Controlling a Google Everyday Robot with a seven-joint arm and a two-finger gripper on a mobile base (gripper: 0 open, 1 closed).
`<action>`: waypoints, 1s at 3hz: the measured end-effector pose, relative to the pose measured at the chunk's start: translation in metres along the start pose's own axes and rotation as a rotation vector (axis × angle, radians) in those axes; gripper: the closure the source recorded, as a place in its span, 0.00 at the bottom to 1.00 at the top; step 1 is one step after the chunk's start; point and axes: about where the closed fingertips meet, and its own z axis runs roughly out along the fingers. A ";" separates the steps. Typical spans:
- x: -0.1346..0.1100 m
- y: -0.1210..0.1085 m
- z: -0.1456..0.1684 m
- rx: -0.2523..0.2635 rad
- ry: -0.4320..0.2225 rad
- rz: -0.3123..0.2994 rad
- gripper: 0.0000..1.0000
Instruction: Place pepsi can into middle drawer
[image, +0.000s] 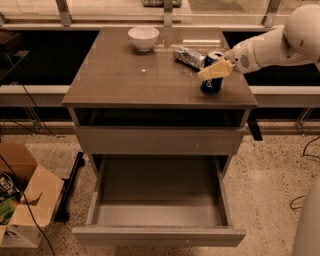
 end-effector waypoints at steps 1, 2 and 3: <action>-0.013 0.015 0.007 -0.005 0.015 -0.011 0.80; -0.027 0.037 0.005 -0.025 0.014 -0.042 1.00; -0.040 0.072 -0.001 -0.083 -0.039 -0.082 1.00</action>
Offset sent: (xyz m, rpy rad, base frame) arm -0.0372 0.0542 0.0379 -0.0369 -0.0281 0.0741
